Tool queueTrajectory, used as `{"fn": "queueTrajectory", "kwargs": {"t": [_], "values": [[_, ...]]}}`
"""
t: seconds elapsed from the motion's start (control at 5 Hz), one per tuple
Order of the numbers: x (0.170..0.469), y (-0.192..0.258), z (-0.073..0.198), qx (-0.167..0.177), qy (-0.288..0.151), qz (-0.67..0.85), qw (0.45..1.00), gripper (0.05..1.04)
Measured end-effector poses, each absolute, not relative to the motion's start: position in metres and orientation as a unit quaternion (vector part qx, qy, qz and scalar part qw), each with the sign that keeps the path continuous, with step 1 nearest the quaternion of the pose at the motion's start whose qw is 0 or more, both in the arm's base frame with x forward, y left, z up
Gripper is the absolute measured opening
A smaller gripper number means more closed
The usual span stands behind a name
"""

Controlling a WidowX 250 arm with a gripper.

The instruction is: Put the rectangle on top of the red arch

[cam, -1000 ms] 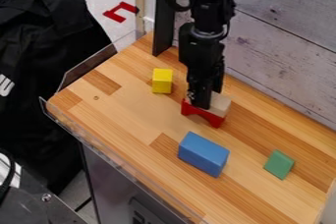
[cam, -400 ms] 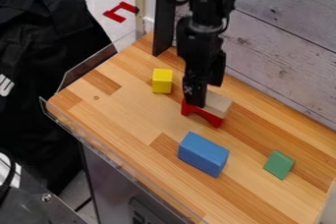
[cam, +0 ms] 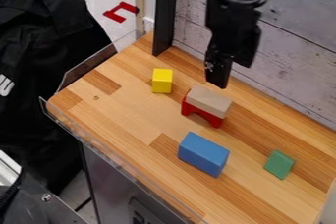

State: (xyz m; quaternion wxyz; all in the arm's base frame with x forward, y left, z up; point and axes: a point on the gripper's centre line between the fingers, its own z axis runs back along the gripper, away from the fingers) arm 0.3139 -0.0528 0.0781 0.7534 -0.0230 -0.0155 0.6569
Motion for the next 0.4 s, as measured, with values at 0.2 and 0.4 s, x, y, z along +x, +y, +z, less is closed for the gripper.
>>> {"fn": "queueTrajectory", "kwargs": {"t": [0.2,0.4], "values": [[0.299,-0.086,0.095,-0.045,-0.019,0.561,0.827,1.000],[0.265,-0.118,0.097,-0.037,-0.014,0.448,0.893,1.000]]}}
